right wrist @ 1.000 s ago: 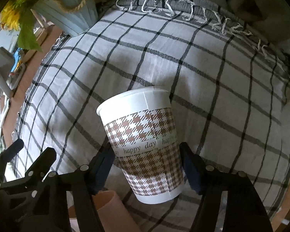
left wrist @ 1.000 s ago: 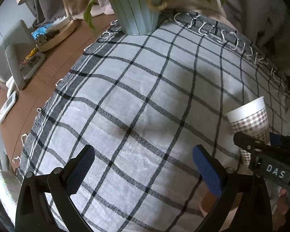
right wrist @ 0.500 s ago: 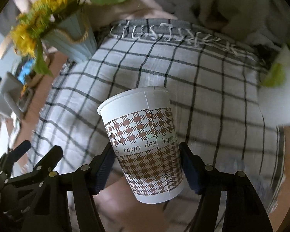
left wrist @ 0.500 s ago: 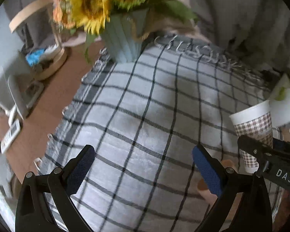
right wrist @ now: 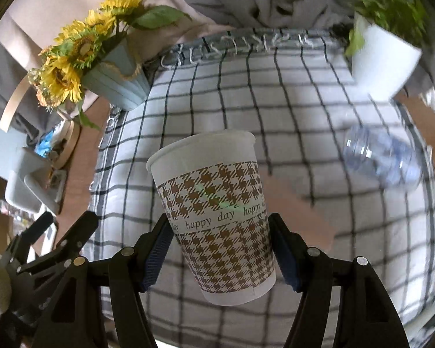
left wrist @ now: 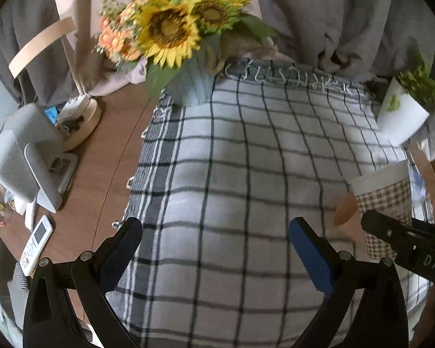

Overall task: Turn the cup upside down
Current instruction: 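Lift the houndstooth cup with the right gripper and carry it upright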

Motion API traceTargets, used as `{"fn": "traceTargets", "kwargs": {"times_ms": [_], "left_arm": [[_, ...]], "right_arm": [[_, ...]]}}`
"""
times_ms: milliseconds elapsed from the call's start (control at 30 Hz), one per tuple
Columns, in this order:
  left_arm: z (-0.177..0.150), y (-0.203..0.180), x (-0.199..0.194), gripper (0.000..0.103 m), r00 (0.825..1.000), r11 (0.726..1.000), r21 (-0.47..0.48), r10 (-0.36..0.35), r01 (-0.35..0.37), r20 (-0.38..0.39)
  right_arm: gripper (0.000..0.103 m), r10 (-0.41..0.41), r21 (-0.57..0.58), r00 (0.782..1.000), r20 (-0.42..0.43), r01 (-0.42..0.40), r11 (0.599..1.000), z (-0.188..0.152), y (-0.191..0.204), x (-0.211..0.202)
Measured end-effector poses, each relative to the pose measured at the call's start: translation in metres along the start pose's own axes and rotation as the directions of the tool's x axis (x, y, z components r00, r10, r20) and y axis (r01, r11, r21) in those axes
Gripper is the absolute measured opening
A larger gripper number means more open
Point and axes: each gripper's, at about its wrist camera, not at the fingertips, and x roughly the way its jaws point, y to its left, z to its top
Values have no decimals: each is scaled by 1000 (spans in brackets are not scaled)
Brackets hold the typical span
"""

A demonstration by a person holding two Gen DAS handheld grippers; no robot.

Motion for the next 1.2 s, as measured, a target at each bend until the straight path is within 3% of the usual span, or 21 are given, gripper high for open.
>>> {"fn": "traceTargets", "kwargs": {"times_ms": [200,567,1200], "left_arm": [[-25,27,10,103,999,999,40,3,-1,-43],[-46,63,32,103,991,1000,-29,-8,4,-132],[-48,67,40,103,989,1000,-10,12,-13,-149]], "right_arm": [[66,12,38,999,-43,-10,999,-30,20,22],[66,45,79,993,-112,-36,996,-51,44,65],[68,92,179,983,-161,-62,982,-60,34,93]]}}
